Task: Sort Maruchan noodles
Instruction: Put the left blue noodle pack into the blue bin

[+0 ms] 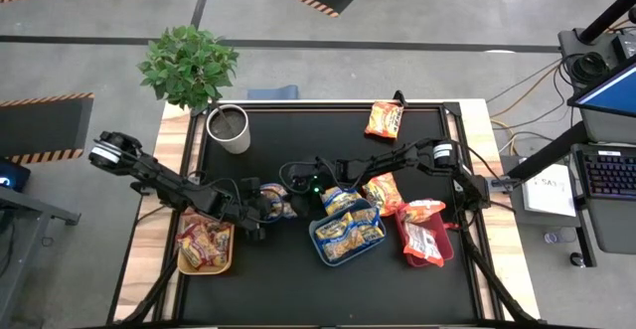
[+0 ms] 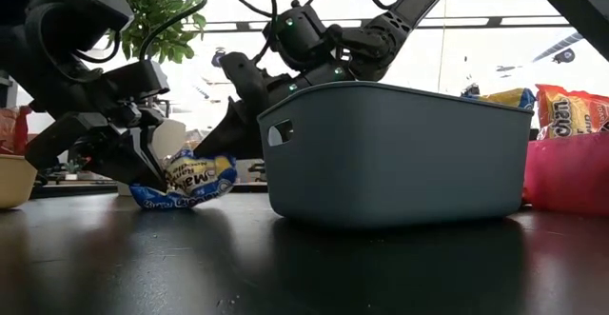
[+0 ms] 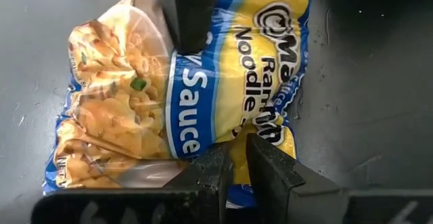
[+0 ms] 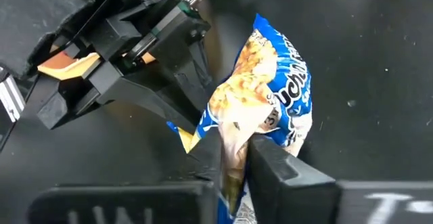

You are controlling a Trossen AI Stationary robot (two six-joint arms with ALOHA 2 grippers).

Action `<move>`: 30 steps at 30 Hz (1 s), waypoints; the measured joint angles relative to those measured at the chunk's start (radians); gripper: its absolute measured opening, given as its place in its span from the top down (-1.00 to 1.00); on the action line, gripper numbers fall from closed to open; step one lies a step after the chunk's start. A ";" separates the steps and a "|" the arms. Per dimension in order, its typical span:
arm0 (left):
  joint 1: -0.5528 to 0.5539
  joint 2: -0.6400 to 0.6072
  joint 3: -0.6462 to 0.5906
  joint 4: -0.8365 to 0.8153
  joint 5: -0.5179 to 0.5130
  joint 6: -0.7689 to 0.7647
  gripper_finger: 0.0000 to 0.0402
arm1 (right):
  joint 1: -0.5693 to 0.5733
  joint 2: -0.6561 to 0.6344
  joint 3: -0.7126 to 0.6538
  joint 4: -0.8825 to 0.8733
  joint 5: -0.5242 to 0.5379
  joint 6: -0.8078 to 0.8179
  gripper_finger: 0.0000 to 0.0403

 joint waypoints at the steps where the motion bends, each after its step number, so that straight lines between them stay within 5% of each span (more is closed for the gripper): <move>1: 0.000 0.000 0.000 0.007 -0.001 0.005 0.80 | 0.000 0.000 0.000 0.000 0.000 -0.006 0.85; 14: -0.042 -0.050 0.000 0.020 -0.001 0.035 0.80 | 0.000 -0.039 0.000 -0.022 -0.036 -0.053 0.92; 30: -0.110 -0.387 0.002 -0.027 0.030 0.197 0.80 | 0.000 -0.229 -0.002 -0.243 -0.052 -0.146 0.93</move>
